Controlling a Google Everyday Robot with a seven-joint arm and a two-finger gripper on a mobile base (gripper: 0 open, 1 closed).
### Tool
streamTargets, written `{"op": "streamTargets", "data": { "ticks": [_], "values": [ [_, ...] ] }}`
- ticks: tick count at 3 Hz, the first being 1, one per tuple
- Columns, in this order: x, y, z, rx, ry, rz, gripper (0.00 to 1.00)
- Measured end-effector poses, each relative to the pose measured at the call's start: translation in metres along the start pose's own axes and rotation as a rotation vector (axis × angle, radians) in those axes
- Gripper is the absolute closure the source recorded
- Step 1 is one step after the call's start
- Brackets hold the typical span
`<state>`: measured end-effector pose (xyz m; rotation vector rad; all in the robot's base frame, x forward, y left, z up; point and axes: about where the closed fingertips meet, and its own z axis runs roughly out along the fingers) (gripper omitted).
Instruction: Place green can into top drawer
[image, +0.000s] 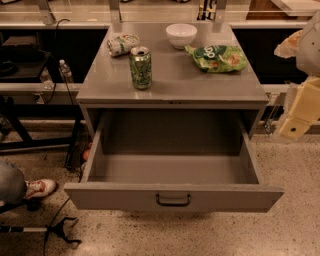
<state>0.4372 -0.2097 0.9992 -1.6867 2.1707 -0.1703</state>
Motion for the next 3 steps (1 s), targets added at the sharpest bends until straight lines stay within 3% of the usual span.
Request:
{"op": "streamTargets", "data": {
  "ticks": [1,2,3],
  "values": [
    [0.000,-0.001,0.000,0.003,-0.002,0.002,0.00],
    [-0.004,-0.015,0.014,0.007,-0.058,0.060,0.00],
    [-0.014,-0.038,0.043,-0.006,-0.155,0.170,0.00]
  ]
}}
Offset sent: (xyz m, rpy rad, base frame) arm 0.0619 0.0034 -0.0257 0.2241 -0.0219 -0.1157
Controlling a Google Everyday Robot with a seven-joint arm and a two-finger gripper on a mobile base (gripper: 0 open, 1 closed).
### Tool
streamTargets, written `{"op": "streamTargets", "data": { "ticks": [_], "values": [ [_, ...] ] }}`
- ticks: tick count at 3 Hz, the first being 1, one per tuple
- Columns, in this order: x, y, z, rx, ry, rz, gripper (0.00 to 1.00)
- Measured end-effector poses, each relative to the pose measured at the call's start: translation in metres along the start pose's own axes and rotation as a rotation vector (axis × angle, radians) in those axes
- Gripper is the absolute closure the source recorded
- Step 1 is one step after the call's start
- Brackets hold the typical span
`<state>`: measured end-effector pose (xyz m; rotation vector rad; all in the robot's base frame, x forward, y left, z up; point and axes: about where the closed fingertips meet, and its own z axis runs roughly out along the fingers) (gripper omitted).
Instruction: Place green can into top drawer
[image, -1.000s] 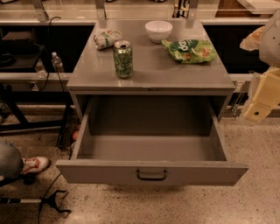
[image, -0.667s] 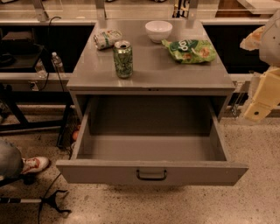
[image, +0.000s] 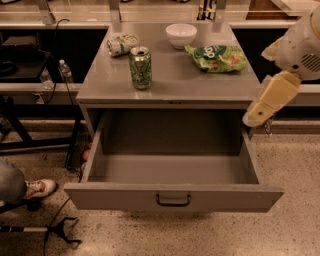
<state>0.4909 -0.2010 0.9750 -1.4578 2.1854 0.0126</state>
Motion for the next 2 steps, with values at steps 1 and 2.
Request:
{"op": "streamTargets", "data": {
  "ticks": [1,2],
  "values": [
    [-0.010,-0.015,0.038,-0.034,-0.112,0.124,0.00],
    [-0.038,-0.032,0.093,-0.112,-0.287,0.269,0.00]
  ]
}}
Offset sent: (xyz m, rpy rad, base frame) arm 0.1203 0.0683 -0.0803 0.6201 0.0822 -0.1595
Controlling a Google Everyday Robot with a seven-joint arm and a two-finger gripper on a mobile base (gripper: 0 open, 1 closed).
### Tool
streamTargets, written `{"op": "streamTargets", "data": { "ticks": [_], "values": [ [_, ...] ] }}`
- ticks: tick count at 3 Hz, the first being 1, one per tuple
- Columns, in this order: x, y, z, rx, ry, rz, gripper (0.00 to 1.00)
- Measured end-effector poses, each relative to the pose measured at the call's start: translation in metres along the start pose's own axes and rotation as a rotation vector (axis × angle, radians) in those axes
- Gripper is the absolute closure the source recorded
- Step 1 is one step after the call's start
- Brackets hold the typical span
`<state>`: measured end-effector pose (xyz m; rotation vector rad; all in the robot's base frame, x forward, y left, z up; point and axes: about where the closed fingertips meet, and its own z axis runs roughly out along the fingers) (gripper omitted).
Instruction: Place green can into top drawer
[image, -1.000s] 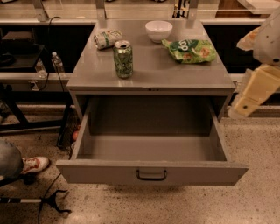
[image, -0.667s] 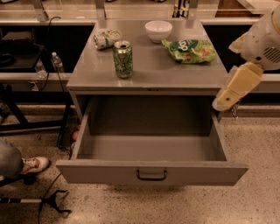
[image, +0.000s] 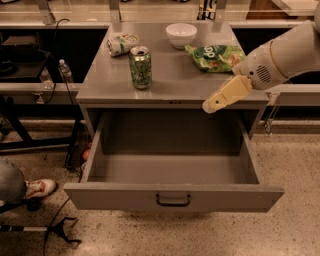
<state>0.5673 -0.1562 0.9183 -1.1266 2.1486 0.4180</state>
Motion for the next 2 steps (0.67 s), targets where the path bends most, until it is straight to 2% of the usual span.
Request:
{"op": "streamTargets", "data": {
  "ticks": [1,2],
  "values": [
    [-0.0004,0.0029,-0.0036,0.003,0.011,-0.012,0.00],
    [-0.0027,0.0026,0.0026,0.004,-0.009,-0.006,0.00]
  ]
}}
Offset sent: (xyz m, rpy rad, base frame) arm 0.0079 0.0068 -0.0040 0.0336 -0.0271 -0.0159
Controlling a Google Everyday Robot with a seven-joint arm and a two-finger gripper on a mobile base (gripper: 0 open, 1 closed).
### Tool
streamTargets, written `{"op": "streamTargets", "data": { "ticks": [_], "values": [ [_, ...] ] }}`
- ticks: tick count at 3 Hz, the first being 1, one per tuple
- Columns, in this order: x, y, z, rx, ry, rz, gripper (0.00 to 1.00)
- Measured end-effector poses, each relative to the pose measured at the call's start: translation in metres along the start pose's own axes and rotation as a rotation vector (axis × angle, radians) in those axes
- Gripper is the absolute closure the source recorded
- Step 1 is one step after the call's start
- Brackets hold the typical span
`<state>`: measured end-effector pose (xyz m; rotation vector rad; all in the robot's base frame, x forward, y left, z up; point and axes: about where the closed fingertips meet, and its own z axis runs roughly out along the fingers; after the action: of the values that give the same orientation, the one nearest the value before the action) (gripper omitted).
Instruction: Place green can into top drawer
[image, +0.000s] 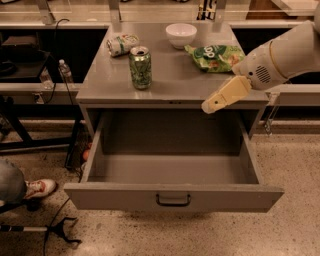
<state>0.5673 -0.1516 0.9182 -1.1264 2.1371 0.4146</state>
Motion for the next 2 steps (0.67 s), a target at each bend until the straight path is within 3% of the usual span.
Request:
{"op": "streamTargets", "data": {
  "ticks": [2],
  "values": [
    [-0.048,-0.031,0.043,0.016,-0.161,-0.083,0.00]
  ]
}}
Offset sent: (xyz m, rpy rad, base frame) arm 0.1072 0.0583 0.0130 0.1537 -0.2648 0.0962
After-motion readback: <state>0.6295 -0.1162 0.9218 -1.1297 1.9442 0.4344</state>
